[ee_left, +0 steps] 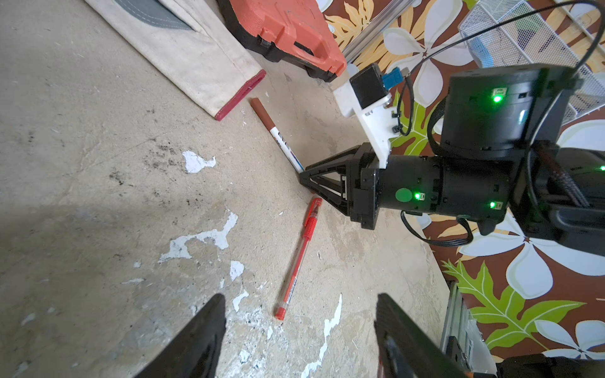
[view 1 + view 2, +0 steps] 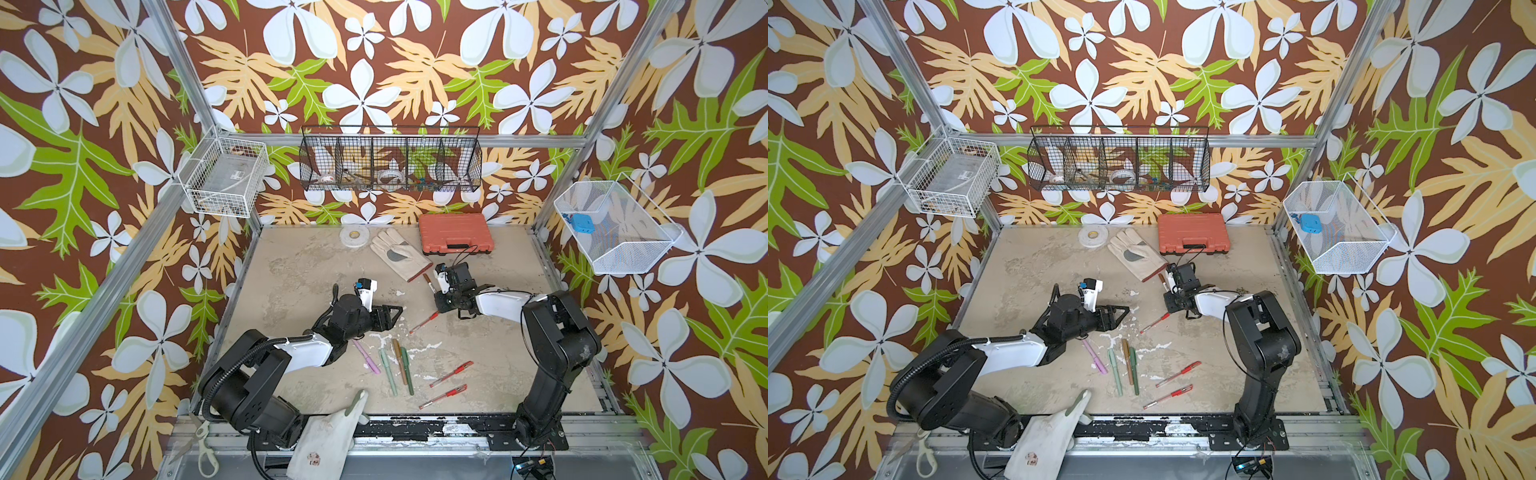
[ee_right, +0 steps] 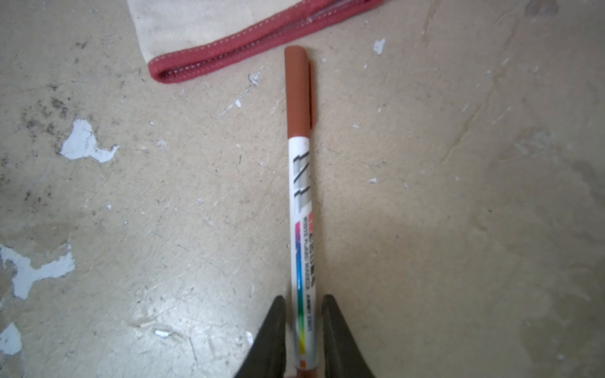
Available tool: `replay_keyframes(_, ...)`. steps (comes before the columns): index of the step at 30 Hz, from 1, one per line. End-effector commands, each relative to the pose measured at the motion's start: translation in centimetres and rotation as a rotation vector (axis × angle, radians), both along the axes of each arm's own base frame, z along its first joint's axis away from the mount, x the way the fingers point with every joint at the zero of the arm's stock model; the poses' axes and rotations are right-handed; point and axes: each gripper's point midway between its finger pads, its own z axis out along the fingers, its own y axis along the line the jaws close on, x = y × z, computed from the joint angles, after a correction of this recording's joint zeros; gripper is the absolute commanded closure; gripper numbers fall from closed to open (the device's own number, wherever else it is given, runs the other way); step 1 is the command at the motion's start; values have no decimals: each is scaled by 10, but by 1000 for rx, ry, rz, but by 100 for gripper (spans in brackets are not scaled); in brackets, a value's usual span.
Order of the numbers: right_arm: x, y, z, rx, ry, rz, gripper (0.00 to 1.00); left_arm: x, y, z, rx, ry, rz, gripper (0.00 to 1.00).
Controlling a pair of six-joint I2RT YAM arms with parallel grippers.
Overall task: Remove pen caps from pens
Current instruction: Pick up the pen from the center of the table, then open the pen cap on the pen.
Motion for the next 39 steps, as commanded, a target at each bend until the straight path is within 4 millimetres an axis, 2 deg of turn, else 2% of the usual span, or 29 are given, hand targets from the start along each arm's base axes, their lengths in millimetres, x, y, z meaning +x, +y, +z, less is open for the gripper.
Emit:
replay_keyframes(1, -1, 3, -2, 3, 11, 14, 81, 3, -4, 6, -23, -24, -10, 27)
replay_keyframes(7, -2, 2, -3, -2, 15, 17, 87, 4, -6, 4, -20, -22, -12, 27)
replay_keyframes(12, 0, 1, 5, -10, -10, 11, 91, 5, -2, 9, -17, -39, 1, 27)
replay_keyframes(15, 0, 0, 19, -7, -51, 7, 92, 4, -1, 12, -13, -47, 5, 27)
replay_keyframes(20, -6, 8, 58, 54, -147, 31, 93, 3, 5, 25, -21, -82, 22, 27)
replay_keyframes(24, -30, 40, 86, 218, -185, 165, 92, -1, 17, 45, -96, -119, 51, 26)
replay_keyframes(29, -73, 88, 114, 402, -223, 396, 91, -9, 55, 74, -272, -188, 116, 26)
replay_keyframes(34, -123, 130, 138, 542, -247, 650, 91, -22, 65, 94, -358, -264, 97, 27)
replay_keyframes(39, -151, 148, 149, 641, -235, 776, 91, -31, 64, 106, -400, -306, 50, 32)
